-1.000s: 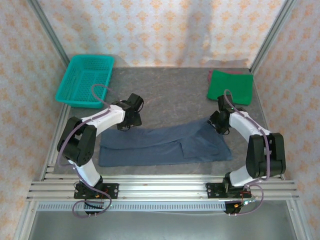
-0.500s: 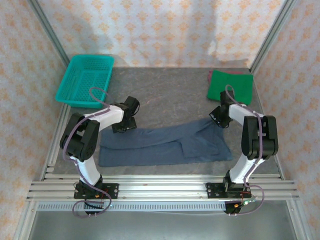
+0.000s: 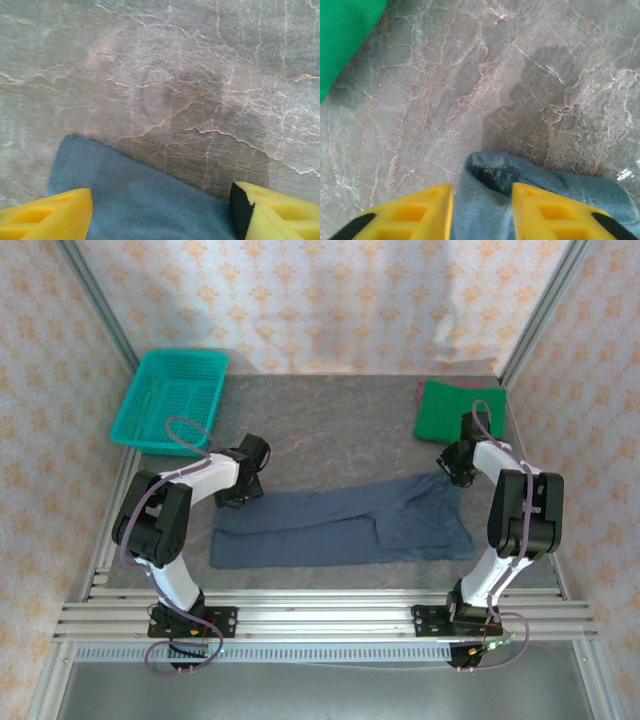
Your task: Fold and stack the t-shirts
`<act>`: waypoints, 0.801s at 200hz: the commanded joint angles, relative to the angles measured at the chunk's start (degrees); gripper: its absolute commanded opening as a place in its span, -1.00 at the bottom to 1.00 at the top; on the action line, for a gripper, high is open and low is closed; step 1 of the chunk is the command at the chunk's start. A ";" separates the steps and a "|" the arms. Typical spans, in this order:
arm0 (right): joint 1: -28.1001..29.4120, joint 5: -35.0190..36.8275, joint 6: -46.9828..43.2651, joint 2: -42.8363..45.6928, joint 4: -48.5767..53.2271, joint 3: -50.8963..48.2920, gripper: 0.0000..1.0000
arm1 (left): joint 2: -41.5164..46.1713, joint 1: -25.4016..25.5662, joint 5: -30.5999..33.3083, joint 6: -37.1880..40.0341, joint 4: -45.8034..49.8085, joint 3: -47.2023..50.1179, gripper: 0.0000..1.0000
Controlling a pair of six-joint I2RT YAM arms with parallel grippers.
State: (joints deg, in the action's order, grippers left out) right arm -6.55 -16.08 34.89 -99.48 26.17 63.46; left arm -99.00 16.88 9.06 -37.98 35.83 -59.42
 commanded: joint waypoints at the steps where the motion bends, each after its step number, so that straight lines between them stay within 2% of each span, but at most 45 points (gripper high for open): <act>1: 0.02 -0.77 -1.92 4.28 3.26 2.49 -0.03 | 7.69 -0.45 2.91 -1.00 4.21 -3.99 0.49; 50: 0.06 -3.20 -10.94 22.51 10.99 4.76 0.52 | 24.14 -0.10 2.38 0.74 10.48 -12.39 0.62; 71: 0.09 -6.04 -12.97 27.68 17.47 6.08 0.55 | 26.63 -0.05 -0.69 4.51 13.04 -14.55 0.64; 95: 0.74 -10.07 -11.78 30.87 22.33 4.04 0.54 | 25.46 0.29 -5.69 7.04 16.66 -15.81 0.64; 106: 1.41 -10.44 -10.92 31.37 23.13 2.06 0.42 | 24.42 0.92 -7.26 9.33 17.55 -15.45 0.60; 120: 2.35 -10.48 -9.06 31.35 22.48 -2.02 0.07 | 22.36 1.95 -9.10 10.08 18.21 -14.54 0.43; 143: 4.52 -10.64 -4.91 29.35 18.69 -8.93 -0.62 | 16.64 2.92 -13.31 9.95 19.05 -12.53 -0.22; 151: 5.85 -9.56 -3.90 27.97 17.13 -10.70 -0.74 | 14.55 3.50 -13.37 9.72 19.27 -11.51 -0.37; 160: 7.23 -9.06 -2.81 26.22 15.04 -12.33 -0.78 | 12.56 3.68 -13.74 9.01 18.69 -9.68 -0.50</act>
State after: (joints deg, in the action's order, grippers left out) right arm -2.26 -25.93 28.10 -69.93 43.70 55.05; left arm -82.04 19.64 -1.48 -29.34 50.89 -72.86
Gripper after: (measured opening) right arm 0.140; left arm 0.320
